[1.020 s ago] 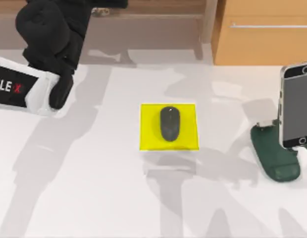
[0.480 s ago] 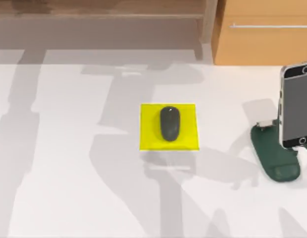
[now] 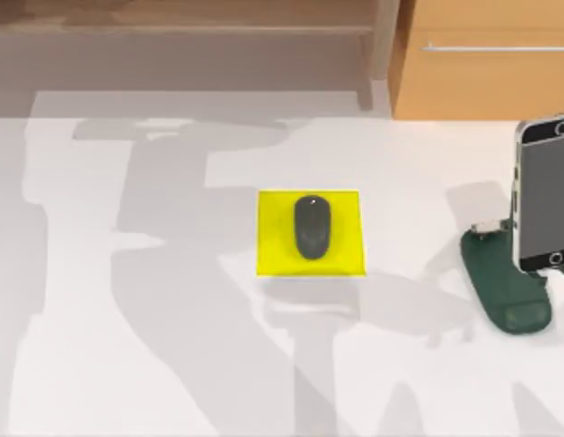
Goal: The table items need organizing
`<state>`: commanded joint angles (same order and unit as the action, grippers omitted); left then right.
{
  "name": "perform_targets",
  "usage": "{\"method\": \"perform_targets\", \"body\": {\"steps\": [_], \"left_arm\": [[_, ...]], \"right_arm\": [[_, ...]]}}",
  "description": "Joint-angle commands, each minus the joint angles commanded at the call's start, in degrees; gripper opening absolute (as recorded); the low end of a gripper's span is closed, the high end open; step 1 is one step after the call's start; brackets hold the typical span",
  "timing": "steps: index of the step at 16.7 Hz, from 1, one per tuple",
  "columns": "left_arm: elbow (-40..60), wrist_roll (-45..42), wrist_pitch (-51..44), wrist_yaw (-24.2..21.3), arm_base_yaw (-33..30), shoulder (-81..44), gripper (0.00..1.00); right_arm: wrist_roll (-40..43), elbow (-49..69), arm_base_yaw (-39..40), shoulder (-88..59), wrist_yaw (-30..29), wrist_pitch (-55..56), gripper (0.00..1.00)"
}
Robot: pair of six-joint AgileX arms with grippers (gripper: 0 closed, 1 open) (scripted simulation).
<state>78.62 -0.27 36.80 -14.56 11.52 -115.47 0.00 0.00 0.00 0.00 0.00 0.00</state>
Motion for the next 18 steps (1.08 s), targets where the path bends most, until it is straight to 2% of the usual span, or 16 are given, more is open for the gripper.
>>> {"method": "perform_targets", "body": {"steps": [12,18], "left_arm": [[0.0,0.0,0.0,0.0,0.0,0.0,0.00],[0.0,0.0,0.0,0.0,0.0,0.0,0.45]], "right_arm": [[0.0,0.0,0.0,0.0,0.0,0.0,1.00],[0.0,0.0,0.0,0.0,0.0,0.0,1.00]]}}
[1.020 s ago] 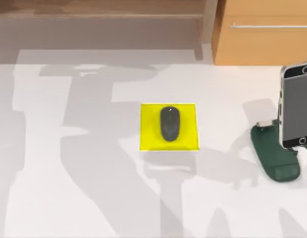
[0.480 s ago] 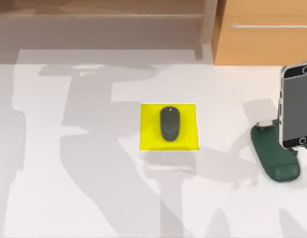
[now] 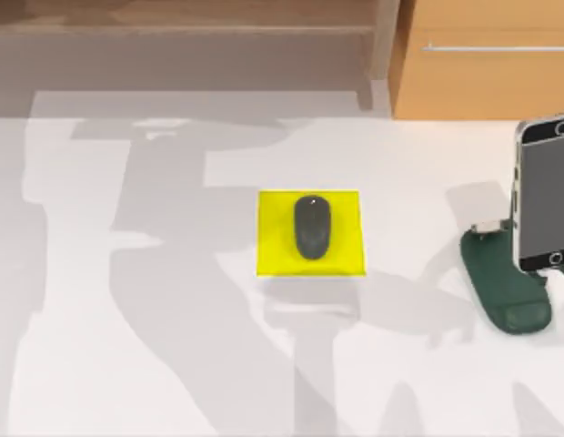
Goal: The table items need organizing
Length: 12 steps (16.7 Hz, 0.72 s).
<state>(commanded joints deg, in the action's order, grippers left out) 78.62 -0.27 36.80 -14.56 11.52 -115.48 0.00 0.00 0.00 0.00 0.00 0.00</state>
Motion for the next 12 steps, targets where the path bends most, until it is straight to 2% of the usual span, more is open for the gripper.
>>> {"method": "perform_targets", "body": {"steps": [7,12], "left_arm": [[0.0,0.0,0.0,0.0,0.0,0.0,0.98],[0.0,0.0,0.0,0.0,0.0,0.0,1.00]], "right_arm": [[0.0,0.0,0.0,0.0,0.0,0.0,1.00],[0.0,0.0,0.0,0.0,0.0,0.0,1.00]]}}
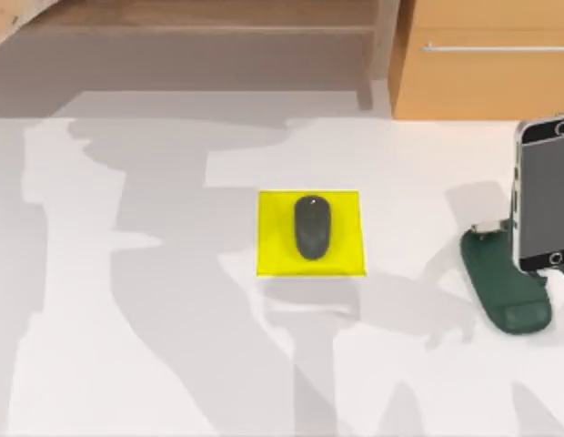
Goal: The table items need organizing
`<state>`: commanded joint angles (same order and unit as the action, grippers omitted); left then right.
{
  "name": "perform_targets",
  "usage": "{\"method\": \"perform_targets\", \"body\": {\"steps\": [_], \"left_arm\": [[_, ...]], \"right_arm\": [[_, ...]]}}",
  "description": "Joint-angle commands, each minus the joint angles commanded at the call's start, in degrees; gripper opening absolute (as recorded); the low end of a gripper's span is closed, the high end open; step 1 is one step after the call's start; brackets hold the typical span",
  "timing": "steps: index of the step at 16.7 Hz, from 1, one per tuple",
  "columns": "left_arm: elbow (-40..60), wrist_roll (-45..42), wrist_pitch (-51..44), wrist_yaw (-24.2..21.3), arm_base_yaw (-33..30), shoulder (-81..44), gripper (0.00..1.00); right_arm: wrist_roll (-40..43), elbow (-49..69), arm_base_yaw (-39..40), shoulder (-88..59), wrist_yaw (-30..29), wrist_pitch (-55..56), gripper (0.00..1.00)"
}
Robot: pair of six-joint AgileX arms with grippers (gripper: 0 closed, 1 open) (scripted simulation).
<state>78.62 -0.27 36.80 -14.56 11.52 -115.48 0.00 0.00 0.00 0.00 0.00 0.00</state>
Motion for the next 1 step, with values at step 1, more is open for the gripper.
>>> {"method": "perform_targets", "body": {"steps": [1], "left_arm": [[0.0,0.0,0.0,0.0,0.0,0.0,1.00]], "right_arm": [[0.0,0.0,0.0,0.0,0.0,0.0,1.00]]}}
